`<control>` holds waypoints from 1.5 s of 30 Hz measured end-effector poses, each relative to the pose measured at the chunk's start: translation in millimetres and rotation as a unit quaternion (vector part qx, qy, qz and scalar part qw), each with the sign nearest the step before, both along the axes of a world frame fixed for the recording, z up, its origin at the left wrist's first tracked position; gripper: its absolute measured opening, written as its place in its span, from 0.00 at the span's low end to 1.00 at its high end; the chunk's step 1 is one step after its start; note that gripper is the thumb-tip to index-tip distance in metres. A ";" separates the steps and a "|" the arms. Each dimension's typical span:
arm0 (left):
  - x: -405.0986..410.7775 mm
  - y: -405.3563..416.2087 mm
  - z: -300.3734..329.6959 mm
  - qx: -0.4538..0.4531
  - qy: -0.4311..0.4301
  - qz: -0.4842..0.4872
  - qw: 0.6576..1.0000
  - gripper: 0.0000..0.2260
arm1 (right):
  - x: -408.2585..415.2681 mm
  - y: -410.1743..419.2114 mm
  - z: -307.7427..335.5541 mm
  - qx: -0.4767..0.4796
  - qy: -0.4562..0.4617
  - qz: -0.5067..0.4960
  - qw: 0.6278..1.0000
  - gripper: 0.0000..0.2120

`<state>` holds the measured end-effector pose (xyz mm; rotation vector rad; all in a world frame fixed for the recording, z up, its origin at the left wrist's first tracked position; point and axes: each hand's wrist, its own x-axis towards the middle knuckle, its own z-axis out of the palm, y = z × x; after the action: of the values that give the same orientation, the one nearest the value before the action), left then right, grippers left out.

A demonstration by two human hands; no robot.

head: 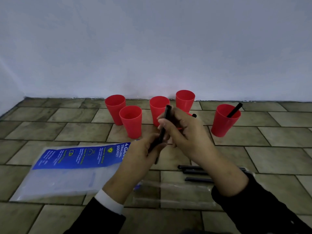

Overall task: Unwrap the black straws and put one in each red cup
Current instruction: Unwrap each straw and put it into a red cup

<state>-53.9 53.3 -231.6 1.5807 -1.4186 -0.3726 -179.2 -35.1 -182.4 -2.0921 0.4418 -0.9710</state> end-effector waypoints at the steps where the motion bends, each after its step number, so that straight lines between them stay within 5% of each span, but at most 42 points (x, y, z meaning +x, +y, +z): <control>1: 1.5 -0.9 -3.7 0.006 -0.001 -0.001 1.000 0.08 | 3.1 -0.9 -2.9 -0.016 0.014 -0.010 1.000 0.11; 5: -5.6 1.5 -33.0 0.083 0.024 -0.004 0.996 0.06 | 9.5 2.7 -38.5 0.015 0.088 -0.008 0.996 0.08; 19: -11.6 -2.1 -35.5 0.111 0.025 0.001 0.993 0.08 | -7.0 0.2 -23.6 0.074 0.049 -0.011 0.996 0.18; 29: -12.1 -2.1 -38.1 0.146 0.053 -0.024 0.988 0.11 | -21.7 -7.3 -4.4 0.042 0.053 -0.027 0.997 0.02; 37: 21.5 19.3 -7.8 0.068 0.278 -0.050 0.957 0.09 | -63.4 -8.4 6.1 0.255 -0.174 -0.067 0.949 0.10; 42: 33.1 29.9 -19.0 0.049 0.507 -0.042 0.860 0.26 | -70.8 0.1 -26.2 0.361 -0.194 -0.066 0.910 0.16; 45: 29.7 30.1 -22.0 0.036 0.589 -0.014 0.807 0.18 | -70.7 4.2 -41.2 0.398 -0.201 -0.075 0.892 0.16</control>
<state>-24.2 83.4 -253.5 0.9816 -0.4293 -1.1828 -249.9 -30.9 -223.6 -1.0986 0.6536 -1.0457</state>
